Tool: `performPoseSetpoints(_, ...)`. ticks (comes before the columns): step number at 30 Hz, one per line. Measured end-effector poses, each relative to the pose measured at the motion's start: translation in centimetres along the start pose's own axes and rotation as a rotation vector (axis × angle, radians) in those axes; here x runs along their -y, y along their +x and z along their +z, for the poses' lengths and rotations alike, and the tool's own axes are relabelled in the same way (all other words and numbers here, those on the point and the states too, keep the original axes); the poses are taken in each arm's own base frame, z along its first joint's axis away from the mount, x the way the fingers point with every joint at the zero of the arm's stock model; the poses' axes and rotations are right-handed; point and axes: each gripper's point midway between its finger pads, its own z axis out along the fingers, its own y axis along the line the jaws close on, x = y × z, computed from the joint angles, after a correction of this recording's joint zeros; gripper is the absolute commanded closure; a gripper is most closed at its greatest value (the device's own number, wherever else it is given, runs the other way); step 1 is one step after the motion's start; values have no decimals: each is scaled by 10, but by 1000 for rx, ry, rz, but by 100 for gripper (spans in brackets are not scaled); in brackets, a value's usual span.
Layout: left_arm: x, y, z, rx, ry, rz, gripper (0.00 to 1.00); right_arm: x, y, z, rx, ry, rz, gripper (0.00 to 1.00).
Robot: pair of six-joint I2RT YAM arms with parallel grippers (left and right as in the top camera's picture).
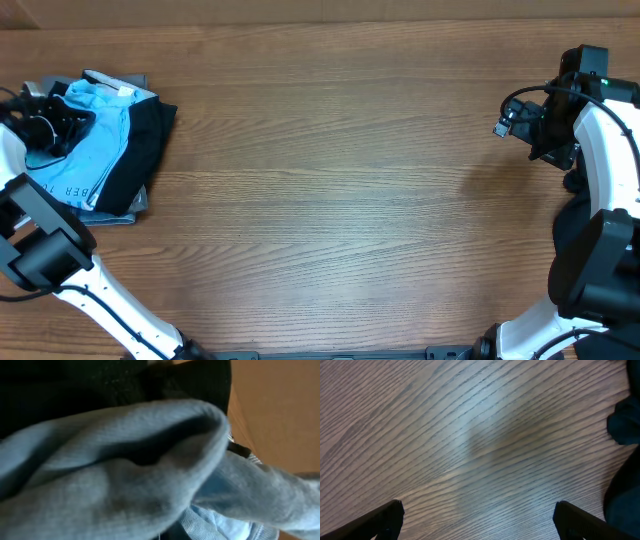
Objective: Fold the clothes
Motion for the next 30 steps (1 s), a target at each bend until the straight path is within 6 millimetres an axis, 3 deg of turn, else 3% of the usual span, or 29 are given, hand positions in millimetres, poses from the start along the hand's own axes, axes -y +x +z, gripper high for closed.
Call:
performPoseSetpoints(6, 27, -7, -17, 10, 75, 13, 96, 0, 0, 0, 0, 0, 0, 0)
performPoseSetpoints(8, 49, -15, -32, 41, 95, 41, 96, 0, 0, 0, 0, 0, 0, 0)
performPoseSetpoints(11, 102, -26, -75, 125, 134, 110, 96, 0, 0, 0, 0, 0, -1, 0)
performPoseSetpoints(12, 127, -27, -95, 161, 154, 154, 94, 0, 0, 0, 0, 0, 0, 0)
performPoseSetpoints(14, 175, -22, -131, 222, 191, 239, 74, 0, 0, 0, -1, 0, 0, 0)
performPoseSetpoints(15, 201, -15, -148, 246, 213, 283, 57, 0, 0, 0, 0, 0, 0, 0)
performPoseSetpoints(16, 222, -8, -161, 263, 233, 322, 0, 0, 0, 0, -1, 0, 0, 0)
performPoseSetpoints(17, 262, 11, -182, 283, 281, 396, 0, 0, 0, 0, 0, 0, 0, 0)
performPoseSetpoints(18, 280, 22, -188, 281, 304, 428, 0, 0, 0, 0, 0, 0, 0, 0)
performPoseSetpoints(20, 301, 38, -188, 260, 334, 464, 0, 0, 0, 0, -1, 0, 0, 0)
performPoseSetpoints(22, 312, 52, -175, 214, 353, 473, 0, 0, 0, 0, -1, 0, -1, 0)
performPoseSetpoints(27, 309, 61, -146, 146, 353, 454, 0, 0, 0, 0, -1, 0, 0, 0)
performPoseSetpoints(30, 307, 63, -141, 132, 349, 446, 0, 0, 0, 0, -1, 0, 0, 0)
